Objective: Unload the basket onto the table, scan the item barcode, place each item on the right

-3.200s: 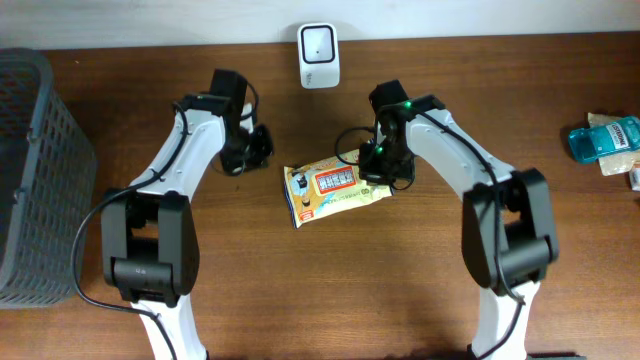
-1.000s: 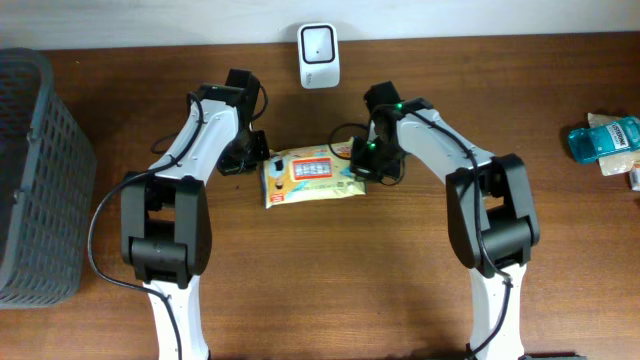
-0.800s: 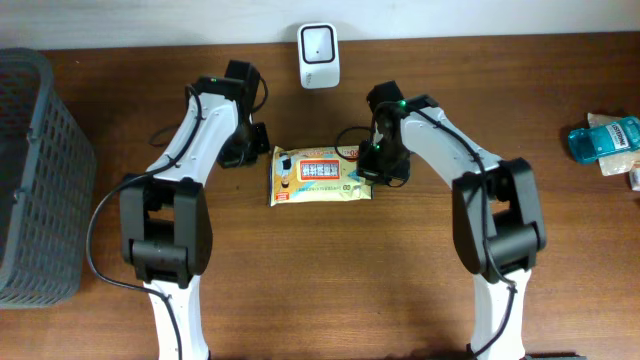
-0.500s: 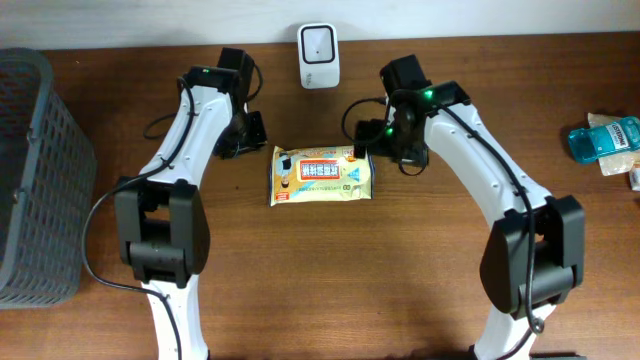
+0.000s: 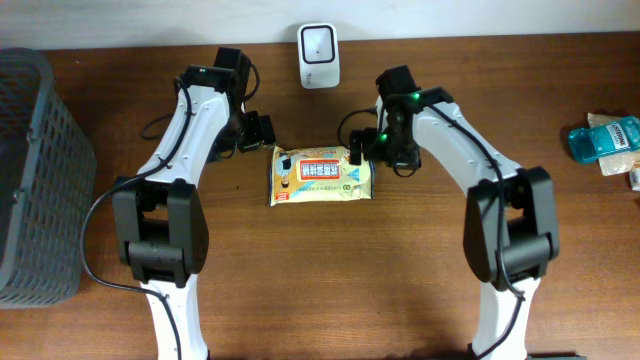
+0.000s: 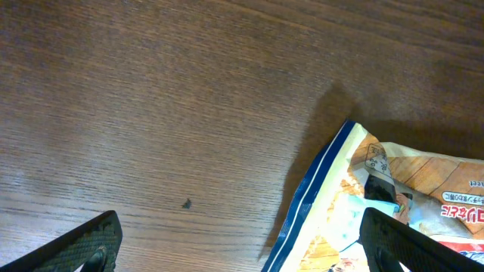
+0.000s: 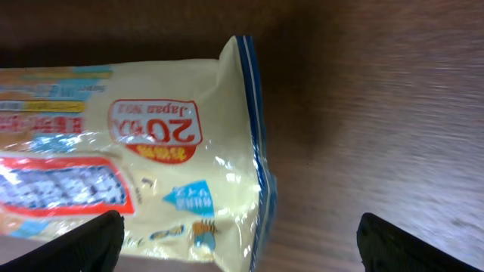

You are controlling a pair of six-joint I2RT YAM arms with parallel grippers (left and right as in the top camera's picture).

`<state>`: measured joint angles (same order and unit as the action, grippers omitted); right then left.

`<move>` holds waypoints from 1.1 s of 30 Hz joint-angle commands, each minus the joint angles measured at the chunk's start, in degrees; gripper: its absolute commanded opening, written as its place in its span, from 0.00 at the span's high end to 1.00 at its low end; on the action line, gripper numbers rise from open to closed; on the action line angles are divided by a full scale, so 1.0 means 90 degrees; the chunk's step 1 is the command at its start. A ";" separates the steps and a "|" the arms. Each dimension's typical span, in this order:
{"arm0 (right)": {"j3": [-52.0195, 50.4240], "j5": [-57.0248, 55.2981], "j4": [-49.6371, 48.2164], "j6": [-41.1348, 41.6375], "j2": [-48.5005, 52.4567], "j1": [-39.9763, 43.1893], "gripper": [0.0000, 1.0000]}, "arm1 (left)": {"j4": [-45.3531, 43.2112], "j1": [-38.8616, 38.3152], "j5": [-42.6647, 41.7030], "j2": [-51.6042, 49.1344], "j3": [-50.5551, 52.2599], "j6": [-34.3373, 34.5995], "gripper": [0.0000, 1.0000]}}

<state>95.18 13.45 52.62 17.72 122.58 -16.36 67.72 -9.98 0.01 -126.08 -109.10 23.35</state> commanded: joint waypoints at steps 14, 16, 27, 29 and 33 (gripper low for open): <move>-0.0056 0.0430 -0.0454 0.0036 0.0607 -0.0459 0.94 | 0.0010 0.0034 -0.0024 -0.0061 -0.0073 -0.0034 0.01; -0.0056 0.0355 -0.0461 0.0044 0.0607 -0.0461 0.96 | 0.0015 0.0032 -0.0022 -0.0061 -0.0073 -0.0034 0.01; 0.0338 -0.0653 0.0427 0.0250 -0.0809 0.0049 0.96 | 0.0012 0.0032 -0.0024 -0.0061 -0.0073 -0.0034 0.01; 0.0364 -0.1039 0.0544 0.0243 -0.1365 0.0073 0.96 | 0.0027 0.0027 -0.0027 -0.0061 -0.0073 -0.0034 0.01; 0.0379 -0.2344 0.0884 -0.0136 -0.2307 -0.0100 0.96 | 0.0056 0.0027 -0.0027 -0.0061 -0.0073 -0.0034 0.01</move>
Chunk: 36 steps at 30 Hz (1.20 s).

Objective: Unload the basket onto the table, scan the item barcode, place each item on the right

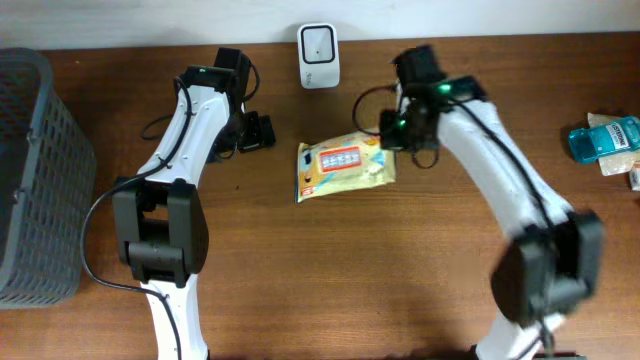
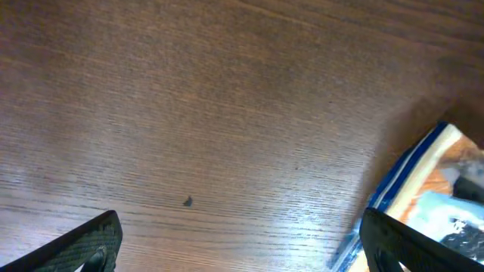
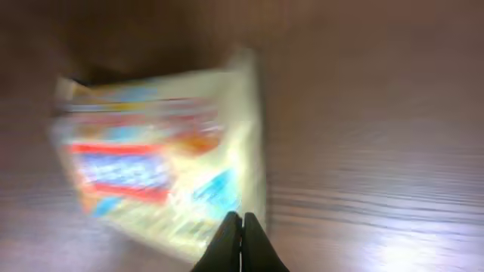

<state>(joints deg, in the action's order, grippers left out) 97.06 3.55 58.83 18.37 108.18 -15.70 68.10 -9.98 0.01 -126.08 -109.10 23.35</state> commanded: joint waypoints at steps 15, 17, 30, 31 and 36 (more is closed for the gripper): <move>0.0138 -0.0576 0.0610 -0.0355 -0.0563 -0.0243 0.01 | 0.0002 -0.0090 -0.1936 -0.0063 0.0107 -0.0520 0.27; 0.0138 -0.0544 0.0578 -0.0325 -0.0430 -0.0240 0.02 | -0.0197 -0.0202 -0.2132 -0.0063 0.0308 -0.0517 0.20; 0.0058 0.0826 0.0299 -0.0335 0.0017 0.1294 0.01 | -0.3041 -0.0714 -0.3679 -0.0100 0.2183 -0.0408 0.18; 0.0039 0.0823 0.0299 -0.0355 0.0100 0.1316 0.01 | -0.3140 -0.0741 -0.3616 -0.0119 0.2259 -0.0325 0.18; 0.0032 0.1039 0.0177 -0.0350 0.0729 0.1285 0.01 | -0.3264 -0.0767 -0.3354 -0.0185 0.2300 -0.0027 0.30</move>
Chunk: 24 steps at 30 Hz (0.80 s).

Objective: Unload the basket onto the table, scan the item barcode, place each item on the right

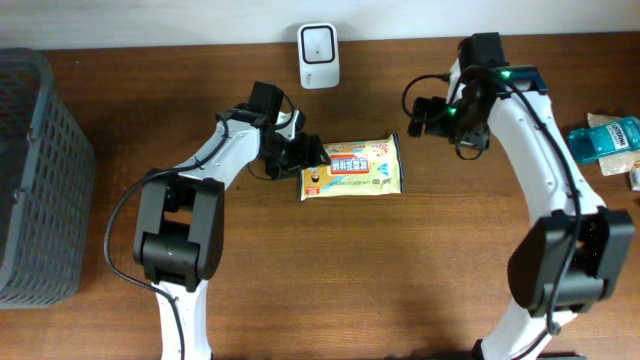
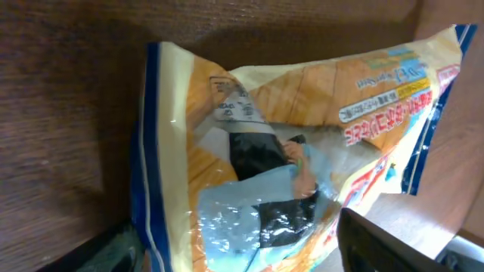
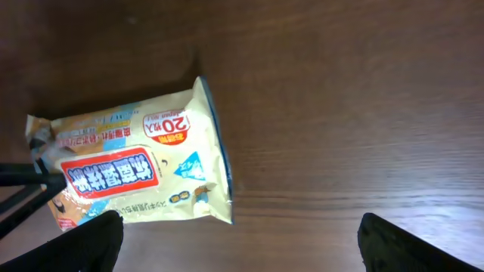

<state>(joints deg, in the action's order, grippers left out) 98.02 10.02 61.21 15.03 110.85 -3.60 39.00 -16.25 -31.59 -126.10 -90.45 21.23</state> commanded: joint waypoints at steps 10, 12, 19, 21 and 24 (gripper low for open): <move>-0.0075 0.1127 -0.0478 0.0024 0.1712 -0.0143 0.39 | -0.0119 -0.0104 0.0325 -0.0187 0.0226 0.0209 1.00; -0.0075 0.1122 -0.0503 0.0024 0.1775 -0.0231 0.40 | -0.0107 -0.0092 0.0323 -0.0185 0.0226 0.0209 1.00; -0.0024 0.1059 -0.0379 0.0019 0.1690 -0.0318 0.41 | 0.0041 -0.0010 0.0440 0.0308 0.0223 0.0155 1.00; 0.0138 0.0845 -0.0066 0.0019 0.1579 -0.0245 0.37 | 0.0233 0.0092 0.1039 0.0775 0.0223 0.0107 1.00; 0.0600 0.0299 0.0529 -0.0032 0.1331 -0.0131 0.19 | 0.0537 0.0238 0.2441 0.1722 0.0223 0.0046 1.00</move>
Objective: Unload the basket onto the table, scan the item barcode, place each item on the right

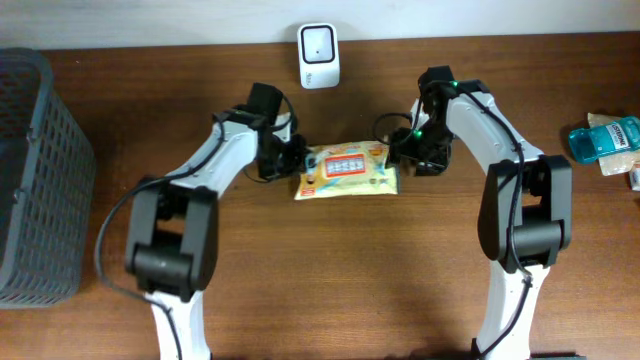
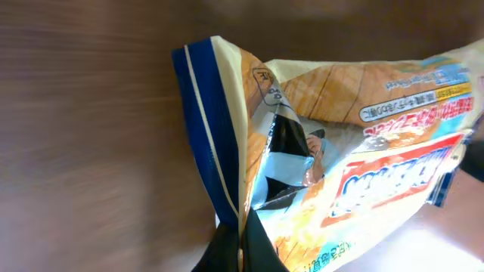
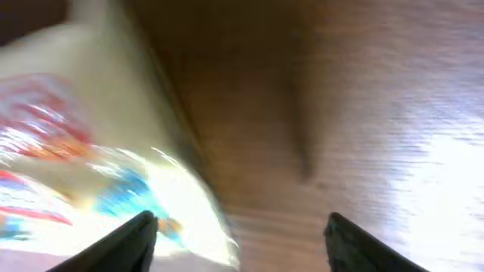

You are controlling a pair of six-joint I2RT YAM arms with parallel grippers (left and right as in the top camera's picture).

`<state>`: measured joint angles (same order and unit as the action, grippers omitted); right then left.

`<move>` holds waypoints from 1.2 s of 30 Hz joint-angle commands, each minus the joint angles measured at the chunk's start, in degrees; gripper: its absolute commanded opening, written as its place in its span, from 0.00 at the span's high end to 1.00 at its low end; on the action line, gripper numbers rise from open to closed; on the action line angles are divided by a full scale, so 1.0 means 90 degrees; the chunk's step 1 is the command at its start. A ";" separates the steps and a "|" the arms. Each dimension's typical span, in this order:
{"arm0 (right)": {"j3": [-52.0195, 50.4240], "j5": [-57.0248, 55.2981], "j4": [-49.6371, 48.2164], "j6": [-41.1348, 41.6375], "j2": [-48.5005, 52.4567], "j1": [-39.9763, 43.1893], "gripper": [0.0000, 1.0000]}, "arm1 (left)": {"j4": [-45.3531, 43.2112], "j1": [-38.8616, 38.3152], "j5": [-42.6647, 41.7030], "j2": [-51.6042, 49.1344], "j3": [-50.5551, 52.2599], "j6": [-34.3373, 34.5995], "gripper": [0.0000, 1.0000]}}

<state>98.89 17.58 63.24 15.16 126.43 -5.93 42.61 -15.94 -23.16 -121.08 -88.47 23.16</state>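
Observation:
A yellow snack packet (image 1: pixel 346 170) with a red label lies on the wooden table (image 1: pixel 320 290) below the white barcode scanner (image 1: pixel 318 42). My left gripper (image 1: pixel 295 160) is shut on the packet's blue sealed left edge; in the left wrist view the jaws (image 2: pixel 240 243) pinch that seam, with the packet (image 2: pixel 355 143) stretching away to the right. My right gripper (image 1: pixel 402 155) is at the packet's right end. It stands open in the blurred right wrist view (image 3: pixel 242 245), the packet (image 3: pixel 68 151) to its left.
A dark mesh basket (image 1: pixel 35 170) stands at the left edge. A blue packaged item (image 1: pixel 605 138) and other goods lie at the far right. The scanner sits against the table's back edge.
My left gripper, open at the packet's left end, is now shut on its blue edge. The right gripper has moved from up at the right down to the packet's right end, still open.
Both grippers stood open at the packet's two ends. Then the right gripper was shut on its right edge and the packet sat further right. Then the right gripper was open and away, the left open at the packet. Now the left holds it.

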 commanded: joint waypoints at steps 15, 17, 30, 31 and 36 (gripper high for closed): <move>0.1838 -0.0699 0.1783 -0.0663 -0.0639 0.0163 0.06 | 0.0401 0.0078 0.5722 0.3215 -0.0002 -0.2259 1.00; 0.1838 -0.0699 0.1807 -0.0668 -0.0639 0.0165 0.06 | 0.0427 -0.0095 0.6348 0.3194 0.0000 -0.2416 1.00; 0.1841 -0.0670 0.2101 -0.0831 -0.0731 0.0170 0.01 | 0.1008 -0.2025 0.4607 0.1902 0.0010 -0.2045 1.00; 0.1843 -0.0692 0.2127 -0.0833 -0.0806 0.0185 0.00 | 0.0957 -0.2144 0.3825 0.1766 0.0010 -0.2047 1.00; 0.2137 -0.0668 0.2433 -0.0828 -0.1163 0.0449 0.01 | 0.0639 -0.2368 0.1746 0.1700 0.0010 -0.1904 1.00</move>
<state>115.02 11.88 83.59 8.34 120.99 -3.99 49.91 -35.86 10.57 -105.38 -88.18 4.05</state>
